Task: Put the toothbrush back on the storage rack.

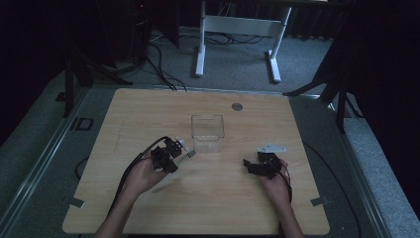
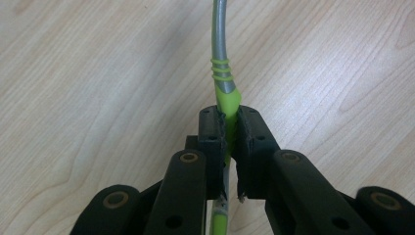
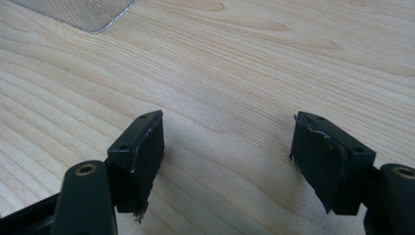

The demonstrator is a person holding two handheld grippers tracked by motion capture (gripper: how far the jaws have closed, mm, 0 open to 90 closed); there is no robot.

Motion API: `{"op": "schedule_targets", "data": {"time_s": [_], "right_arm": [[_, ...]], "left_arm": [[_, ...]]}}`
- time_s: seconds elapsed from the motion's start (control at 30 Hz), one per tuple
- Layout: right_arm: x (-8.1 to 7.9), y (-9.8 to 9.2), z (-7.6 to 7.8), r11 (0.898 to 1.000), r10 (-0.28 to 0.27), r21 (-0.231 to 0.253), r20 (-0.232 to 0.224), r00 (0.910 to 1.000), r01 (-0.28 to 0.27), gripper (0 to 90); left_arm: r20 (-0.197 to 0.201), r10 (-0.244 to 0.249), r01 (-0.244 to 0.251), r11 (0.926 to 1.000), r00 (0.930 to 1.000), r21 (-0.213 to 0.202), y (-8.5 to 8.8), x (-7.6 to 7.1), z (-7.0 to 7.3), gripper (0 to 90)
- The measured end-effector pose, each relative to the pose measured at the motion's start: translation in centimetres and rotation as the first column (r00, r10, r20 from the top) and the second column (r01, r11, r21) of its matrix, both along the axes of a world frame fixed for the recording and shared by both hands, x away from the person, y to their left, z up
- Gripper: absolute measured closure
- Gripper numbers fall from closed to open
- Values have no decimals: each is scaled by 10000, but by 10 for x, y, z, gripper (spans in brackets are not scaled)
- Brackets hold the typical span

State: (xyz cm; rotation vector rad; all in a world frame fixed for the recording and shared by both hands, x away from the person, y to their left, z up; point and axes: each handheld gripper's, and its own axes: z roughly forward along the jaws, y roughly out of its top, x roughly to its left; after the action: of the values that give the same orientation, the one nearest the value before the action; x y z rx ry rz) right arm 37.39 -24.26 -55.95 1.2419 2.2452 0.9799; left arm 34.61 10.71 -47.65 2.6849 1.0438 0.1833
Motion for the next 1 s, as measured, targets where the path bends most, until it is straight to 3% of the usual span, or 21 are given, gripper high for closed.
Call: {"op": "schedule_targets", "data": {"time_s": [0.57, 1.0], "right_arm": [[0, 0, 0, 10000, -1, -1, 2, 10000, 1, 283], [0, 0, 0, 10000, -2, 6, 1, 10000, 2, 283]], "left_arm": [[385, 281, -264, 9987, 9989, -437, 5, 0, 9, 821], [924, 519, -432, 9946, 9944, -946, 11, -2, 18, 821]]}}
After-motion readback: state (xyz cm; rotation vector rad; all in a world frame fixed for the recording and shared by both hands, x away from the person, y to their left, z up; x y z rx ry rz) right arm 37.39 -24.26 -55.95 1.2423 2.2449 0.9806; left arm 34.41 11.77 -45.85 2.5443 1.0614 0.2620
